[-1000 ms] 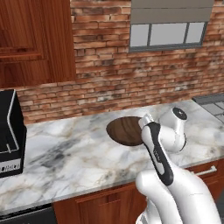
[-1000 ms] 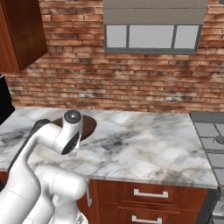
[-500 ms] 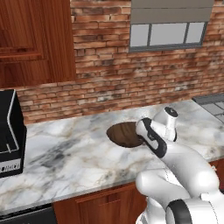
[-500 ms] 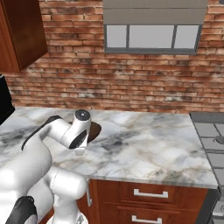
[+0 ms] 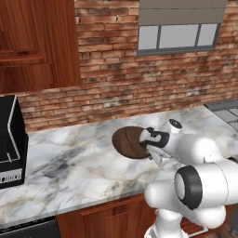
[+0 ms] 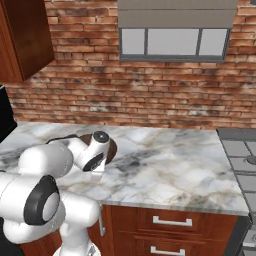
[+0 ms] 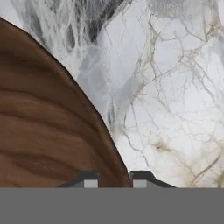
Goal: Clear the mugs and bowl far away from the sink.
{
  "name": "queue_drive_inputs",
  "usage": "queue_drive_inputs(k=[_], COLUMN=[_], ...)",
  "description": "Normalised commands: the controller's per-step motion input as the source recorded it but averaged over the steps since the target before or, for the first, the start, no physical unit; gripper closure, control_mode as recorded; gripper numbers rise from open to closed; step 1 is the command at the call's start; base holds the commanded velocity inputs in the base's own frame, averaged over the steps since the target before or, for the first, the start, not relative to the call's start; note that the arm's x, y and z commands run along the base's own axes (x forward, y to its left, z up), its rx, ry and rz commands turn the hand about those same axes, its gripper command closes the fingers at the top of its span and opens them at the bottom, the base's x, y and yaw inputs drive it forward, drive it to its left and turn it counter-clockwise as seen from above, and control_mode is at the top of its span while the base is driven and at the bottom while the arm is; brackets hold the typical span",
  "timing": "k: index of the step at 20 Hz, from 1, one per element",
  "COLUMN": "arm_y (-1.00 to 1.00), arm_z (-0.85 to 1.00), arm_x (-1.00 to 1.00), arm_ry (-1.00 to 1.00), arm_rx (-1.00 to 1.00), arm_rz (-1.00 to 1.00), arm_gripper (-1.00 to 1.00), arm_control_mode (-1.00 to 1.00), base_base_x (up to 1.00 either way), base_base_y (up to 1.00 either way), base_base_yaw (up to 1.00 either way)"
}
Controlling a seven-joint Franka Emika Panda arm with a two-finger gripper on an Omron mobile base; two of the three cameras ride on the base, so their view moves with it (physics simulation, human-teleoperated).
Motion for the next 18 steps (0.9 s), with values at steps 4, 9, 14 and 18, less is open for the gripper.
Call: queue_drive_inputs(k=[4,9,14,18], arm_y=[-0.02,-0.10,-0.15,-0.02], arm_z=[-0.66,-0.08,0.20,0.26], arm_x=[0.19,0.03,-0.20,-0.28], arm_ry=[0.02,-0.01,-0.12,-0.26], arm_rx=[0.00,0.01,0.03,0.00], arm_rz=[0.01,0.01,0.05,0.08], arm_gripper=[-1.00,-1.00,-1.00,-1.00], arm_control_mode=[-1.00,-1.00,-1.00,-1.00], base_base_x=[0.00,0.00,0.00,0.00], base_base_y=[0.00,0.00,0.00,0.00], base_base_yaw=[0.00,0.00,0.00,0.00])
